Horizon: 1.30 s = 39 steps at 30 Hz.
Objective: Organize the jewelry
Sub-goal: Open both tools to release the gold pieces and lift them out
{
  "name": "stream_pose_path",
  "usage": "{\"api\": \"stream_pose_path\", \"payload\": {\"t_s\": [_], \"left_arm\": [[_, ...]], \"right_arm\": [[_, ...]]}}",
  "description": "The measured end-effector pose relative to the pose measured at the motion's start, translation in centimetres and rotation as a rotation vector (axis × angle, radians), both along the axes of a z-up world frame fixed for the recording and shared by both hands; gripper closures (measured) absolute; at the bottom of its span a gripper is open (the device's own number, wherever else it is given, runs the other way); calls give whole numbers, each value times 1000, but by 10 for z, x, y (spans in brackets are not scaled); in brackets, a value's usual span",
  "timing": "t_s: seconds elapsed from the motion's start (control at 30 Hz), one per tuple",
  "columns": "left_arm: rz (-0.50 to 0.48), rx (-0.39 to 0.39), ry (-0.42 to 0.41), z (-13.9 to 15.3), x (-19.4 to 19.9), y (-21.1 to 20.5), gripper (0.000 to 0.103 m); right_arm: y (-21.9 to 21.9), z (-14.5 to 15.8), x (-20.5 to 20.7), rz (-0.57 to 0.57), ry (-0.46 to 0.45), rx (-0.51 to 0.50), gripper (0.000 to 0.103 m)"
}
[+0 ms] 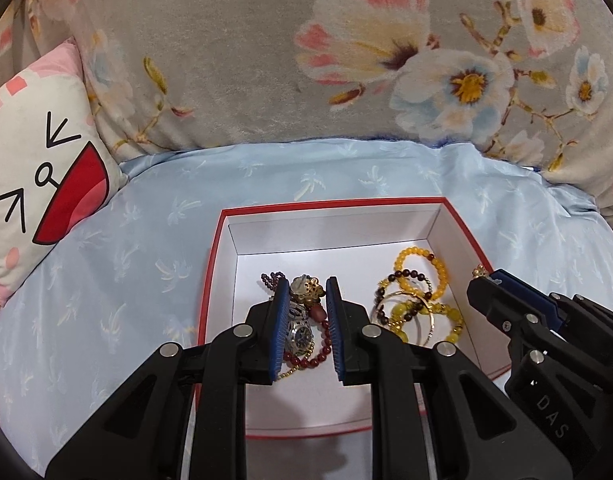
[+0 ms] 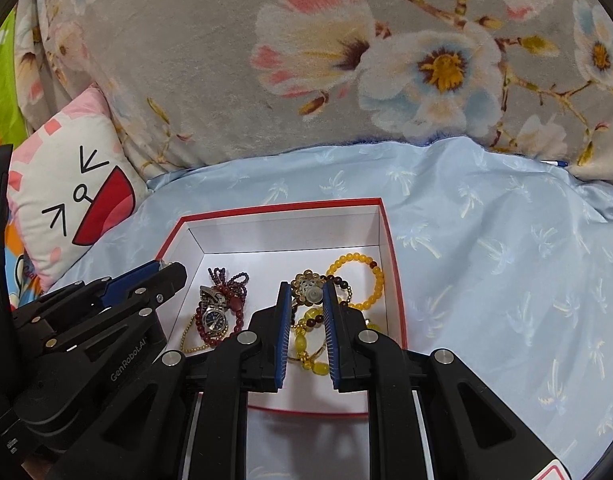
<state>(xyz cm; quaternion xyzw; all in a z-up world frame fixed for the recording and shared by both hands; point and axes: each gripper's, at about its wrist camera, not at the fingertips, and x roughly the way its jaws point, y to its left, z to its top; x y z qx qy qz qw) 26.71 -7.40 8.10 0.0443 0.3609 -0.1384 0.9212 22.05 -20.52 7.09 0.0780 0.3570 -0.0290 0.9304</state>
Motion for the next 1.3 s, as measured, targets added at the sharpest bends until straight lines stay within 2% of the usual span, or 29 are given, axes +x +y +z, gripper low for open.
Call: {"api": "stream_pose_path", "payload": {"t_s": [0.93,1.03,1.1,1.2,1.3], "left_arm": [[23,14,29,-24,29,-1,85],[28,19,20,-24,28,-2,80],[35,18,17,-24,27,-2,70],[38,13,17,-24,23,0,68],[36,20,17,-23,15,0,68]], "right_arm": [[8,-31,31,5,53,-25,87],[8,-31,29,0,47,-34,84],[8,-30,28,-6,46,-40,81],[7,-27,22,-23,37,-43,68],[8,-23,13,-39,44,-60,66]]}}
